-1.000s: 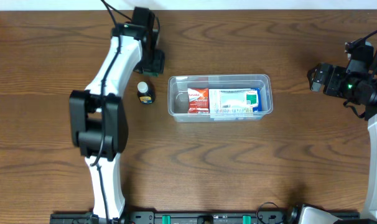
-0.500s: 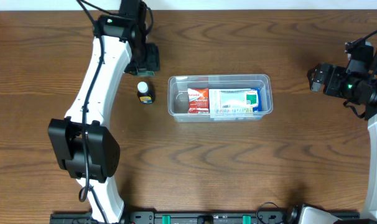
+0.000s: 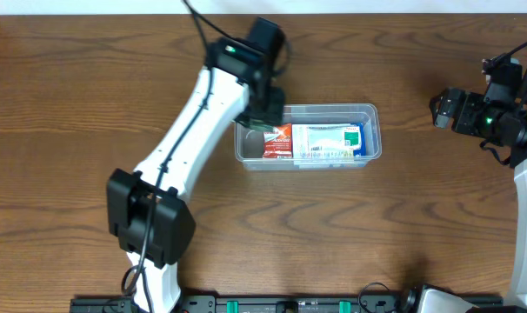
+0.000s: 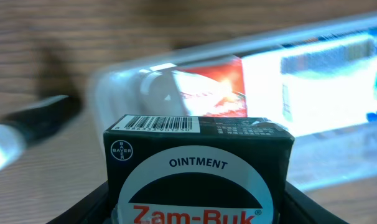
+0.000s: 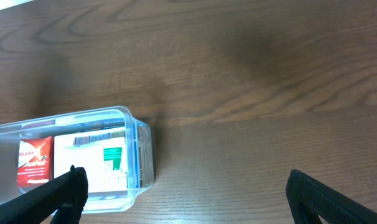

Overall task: Pack container
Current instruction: 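Carry the Zam-Buk box over the container with left gripper, then lower the Zam-Buk box into the container and release it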

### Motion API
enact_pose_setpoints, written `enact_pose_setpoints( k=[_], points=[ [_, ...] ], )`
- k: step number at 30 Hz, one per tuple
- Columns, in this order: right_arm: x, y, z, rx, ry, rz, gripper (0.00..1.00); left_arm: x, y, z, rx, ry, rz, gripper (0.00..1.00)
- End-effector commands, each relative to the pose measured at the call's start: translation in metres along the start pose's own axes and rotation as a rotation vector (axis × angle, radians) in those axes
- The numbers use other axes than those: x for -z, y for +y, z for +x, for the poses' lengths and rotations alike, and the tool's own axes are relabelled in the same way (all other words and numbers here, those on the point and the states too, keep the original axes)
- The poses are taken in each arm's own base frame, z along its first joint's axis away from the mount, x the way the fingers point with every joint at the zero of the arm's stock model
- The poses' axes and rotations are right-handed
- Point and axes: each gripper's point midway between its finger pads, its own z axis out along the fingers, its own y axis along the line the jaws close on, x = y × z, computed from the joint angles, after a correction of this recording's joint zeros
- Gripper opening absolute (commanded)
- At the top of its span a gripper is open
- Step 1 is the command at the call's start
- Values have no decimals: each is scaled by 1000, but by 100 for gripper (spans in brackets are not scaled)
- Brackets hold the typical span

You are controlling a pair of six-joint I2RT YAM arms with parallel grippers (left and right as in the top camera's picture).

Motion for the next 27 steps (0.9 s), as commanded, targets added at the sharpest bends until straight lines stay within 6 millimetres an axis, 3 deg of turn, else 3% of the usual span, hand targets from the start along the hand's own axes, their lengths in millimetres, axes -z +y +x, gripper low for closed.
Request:
enact_pose_setpoints(
  k=[1,14,27],
  points=[
    [4,-1,-5,-7,-14,5,99,2,-8,6,13,-17,-56,61],
    [4,-1,-5,-7,-14,5,99,-41,-30,15,81,-7,-98,61],
    [4,-1,-5,-7,-14,5,99,-101,-25,16,104,70,-143,61]
  ],
)
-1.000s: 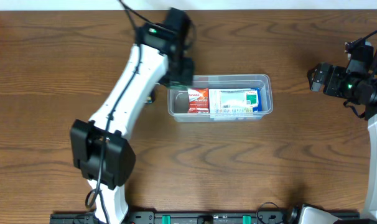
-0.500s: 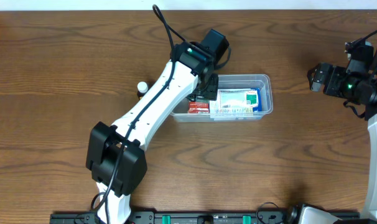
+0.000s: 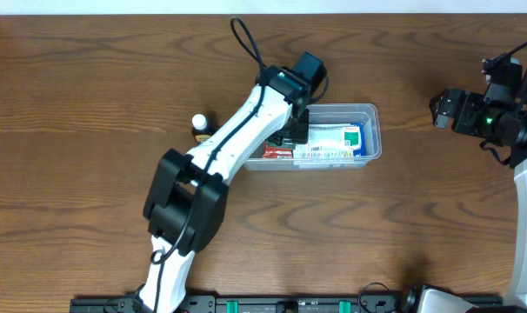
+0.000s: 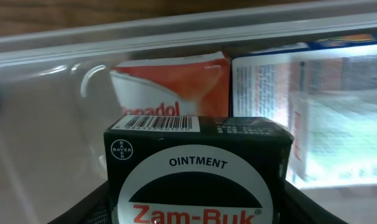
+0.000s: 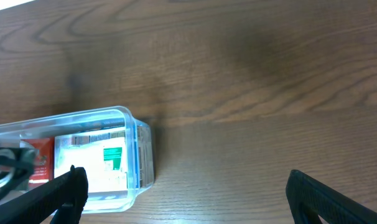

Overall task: Pack container
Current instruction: 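Lower the Zam-Buk box into the container and release it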

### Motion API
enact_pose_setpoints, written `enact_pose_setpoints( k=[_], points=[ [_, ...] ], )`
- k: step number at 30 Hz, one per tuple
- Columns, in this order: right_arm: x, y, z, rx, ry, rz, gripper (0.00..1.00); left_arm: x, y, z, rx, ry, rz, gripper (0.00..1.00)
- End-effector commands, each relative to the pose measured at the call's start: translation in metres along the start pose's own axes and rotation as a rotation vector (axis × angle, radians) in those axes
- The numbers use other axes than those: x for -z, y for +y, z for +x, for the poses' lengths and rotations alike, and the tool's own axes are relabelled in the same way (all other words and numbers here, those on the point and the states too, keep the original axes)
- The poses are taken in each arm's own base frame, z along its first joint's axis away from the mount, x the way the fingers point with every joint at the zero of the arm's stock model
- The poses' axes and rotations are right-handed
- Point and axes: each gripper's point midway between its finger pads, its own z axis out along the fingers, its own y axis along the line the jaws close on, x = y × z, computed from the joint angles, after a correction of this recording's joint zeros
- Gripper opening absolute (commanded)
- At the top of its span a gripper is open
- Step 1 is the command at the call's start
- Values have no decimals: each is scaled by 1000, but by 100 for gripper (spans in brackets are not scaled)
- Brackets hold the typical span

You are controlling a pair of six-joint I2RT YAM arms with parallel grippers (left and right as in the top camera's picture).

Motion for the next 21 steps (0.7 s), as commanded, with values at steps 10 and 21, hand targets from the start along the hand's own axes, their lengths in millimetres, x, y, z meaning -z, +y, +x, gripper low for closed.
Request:
enact_pose_setpoints(
  k=[10,21],
  points=[
    [4,-1,-5,-7,-14,5,99,-30,15,-6,42,28,-43,61],
    [4,-1,-5,-7,-13,5,99,-31,10,-8,40,20,-26,82]
  ],
)
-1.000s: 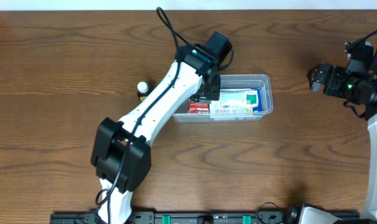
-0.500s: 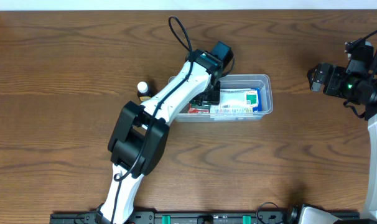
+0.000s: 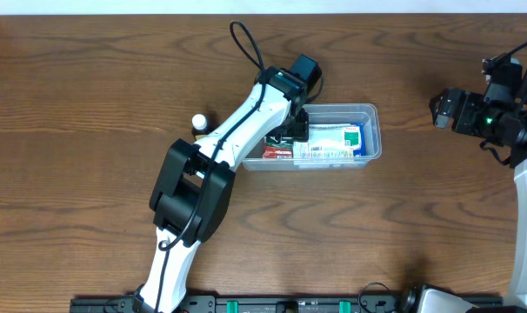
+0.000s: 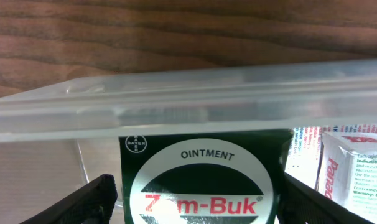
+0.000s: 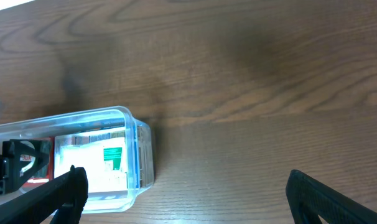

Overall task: Pack container
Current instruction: 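Lower the Zam-Buk box into the container and release it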

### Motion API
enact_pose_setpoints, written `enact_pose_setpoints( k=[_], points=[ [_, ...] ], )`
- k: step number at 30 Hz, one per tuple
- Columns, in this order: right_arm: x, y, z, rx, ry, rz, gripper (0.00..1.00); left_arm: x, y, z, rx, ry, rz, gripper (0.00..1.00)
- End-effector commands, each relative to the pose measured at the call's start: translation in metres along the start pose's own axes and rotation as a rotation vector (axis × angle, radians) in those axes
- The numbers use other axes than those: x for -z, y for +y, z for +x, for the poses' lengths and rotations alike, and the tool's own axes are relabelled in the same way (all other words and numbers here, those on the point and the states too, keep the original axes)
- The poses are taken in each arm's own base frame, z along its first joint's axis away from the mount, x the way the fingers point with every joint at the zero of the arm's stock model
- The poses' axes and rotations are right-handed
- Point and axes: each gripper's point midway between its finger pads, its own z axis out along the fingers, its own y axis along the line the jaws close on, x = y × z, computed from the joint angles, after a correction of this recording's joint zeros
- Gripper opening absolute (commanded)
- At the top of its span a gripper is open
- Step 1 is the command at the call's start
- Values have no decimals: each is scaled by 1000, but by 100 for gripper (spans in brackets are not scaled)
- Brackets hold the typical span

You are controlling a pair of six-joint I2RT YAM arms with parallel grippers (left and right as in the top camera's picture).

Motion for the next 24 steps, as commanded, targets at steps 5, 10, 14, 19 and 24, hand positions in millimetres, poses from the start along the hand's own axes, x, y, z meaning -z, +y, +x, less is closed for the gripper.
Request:
enact_pose_setpoints(
  k=[5,10,14,19,24],
  points=[
    [4,-1,-5,-7,-14,5,99,-5,-4,6,11,35,26,82],
    [4,-1,-5,-7,-14,5,99,-1,-8,6,11,40,51,83],
    [4,-1,-5,-7,-13,5,99,6,-9,8,13,41,63,93],
    [4,-1,-5,-7,-14,5,99,22,-7,7,15,37,65,98],
    [4,-1,-5,-7,-14,5,99,49,-8,0,17,-7,92,98]
  ],
)
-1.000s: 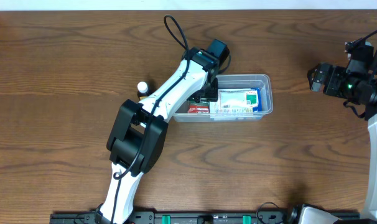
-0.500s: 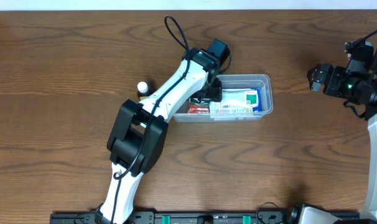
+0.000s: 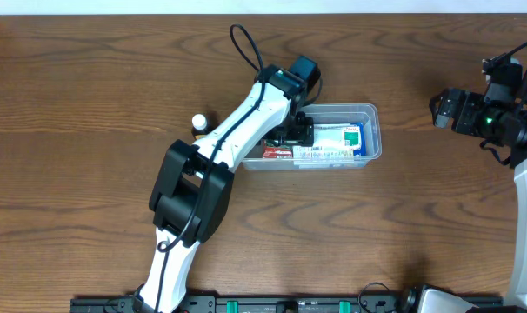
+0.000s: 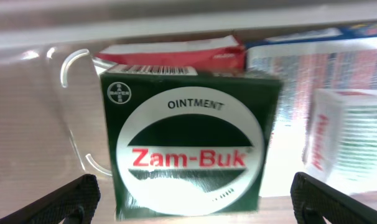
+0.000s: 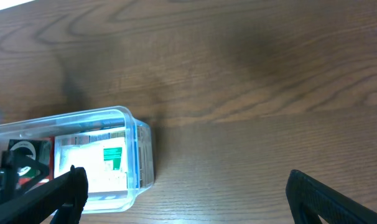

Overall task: Pack container
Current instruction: 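Lower the Zam-Buk box into the container and release it, then move left gripper to the dark bottle and grasp its cap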

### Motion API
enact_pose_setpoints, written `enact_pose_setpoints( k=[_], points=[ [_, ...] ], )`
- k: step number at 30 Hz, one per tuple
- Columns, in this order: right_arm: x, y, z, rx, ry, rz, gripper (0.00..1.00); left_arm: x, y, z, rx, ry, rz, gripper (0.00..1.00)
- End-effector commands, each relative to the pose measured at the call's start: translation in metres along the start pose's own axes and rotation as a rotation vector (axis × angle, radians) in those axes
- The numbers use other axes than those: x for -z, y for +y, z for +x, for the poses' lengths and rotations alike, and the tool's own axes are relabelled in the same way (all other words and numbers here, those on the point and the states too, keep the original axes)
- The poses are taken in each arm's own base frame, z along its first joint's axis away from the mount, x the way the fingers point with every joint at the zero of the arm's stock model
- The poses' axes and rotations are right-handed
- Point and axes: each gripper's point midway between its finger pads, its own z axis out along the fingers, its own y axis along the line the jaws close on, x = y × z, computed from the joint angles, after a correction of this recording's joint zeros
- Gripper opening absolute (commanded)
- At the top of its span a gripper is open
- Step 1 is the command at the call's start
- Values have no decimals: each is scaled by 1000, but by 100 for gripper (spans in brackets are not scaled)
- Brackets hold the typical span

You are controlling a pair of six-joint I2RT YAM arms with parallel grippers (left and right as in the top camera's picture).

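Observation:
A clear plastic container (image 3: 372, 130) lies mid-table. Inside it a dark green Zam-Buk ointment box (image 4: 188, 146) stands in front of a red box (image 4: 170, 53), with a white-and-blue box (image 4: 338, 118) to its right. My left gripper (image 3: 296, 130) is down in the container's left half, open; its fingers (image 4: 70, 199) sit wide on both sides of the green box and apart from it. Far to the right my right gripper (image 5: 195, 193) hangs open and empty, with the container (image 5: 139, 155) at its lower left.
A small white-capped bottle (image 3: 197, 122) stands on the wooden table left of the container, beside my left arm. The right arm (image 3: 485, 117) stays near the table's right edge.
My left gripper has opened and let go of the Zam-Buk box. The box now stands inside the container, with a gap to each finger. The right arm has not moved.
My left gripper held the Zam-Buk box near the container's left end. Then it had the box over the container, close to the red box, and after that down at the rim. Now the box rests inside, released. The right gripper stayed open and still throughout.

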Motion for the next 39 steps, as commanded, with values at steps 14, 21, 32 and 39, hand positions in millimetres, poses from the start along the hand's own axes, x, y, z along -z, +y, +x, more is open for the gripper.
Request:
enact_pose_setpoints(
  k=[14,21,32,39],
  points=[
    [4,-1,-5,-7,-13,5,99,136,60,-34,48,-295,63,98],
    [4,-1,-5,-7,-14,5,99,126,130,-47,161,-254,7,98],
    [4,-1,-5,-7,-14,5,99,79,180,-39,239,-86,-56,98],
    [4,-1,-5,-7,-14,5,99,51,182,-33,228,0,-78,98]
  ],
)
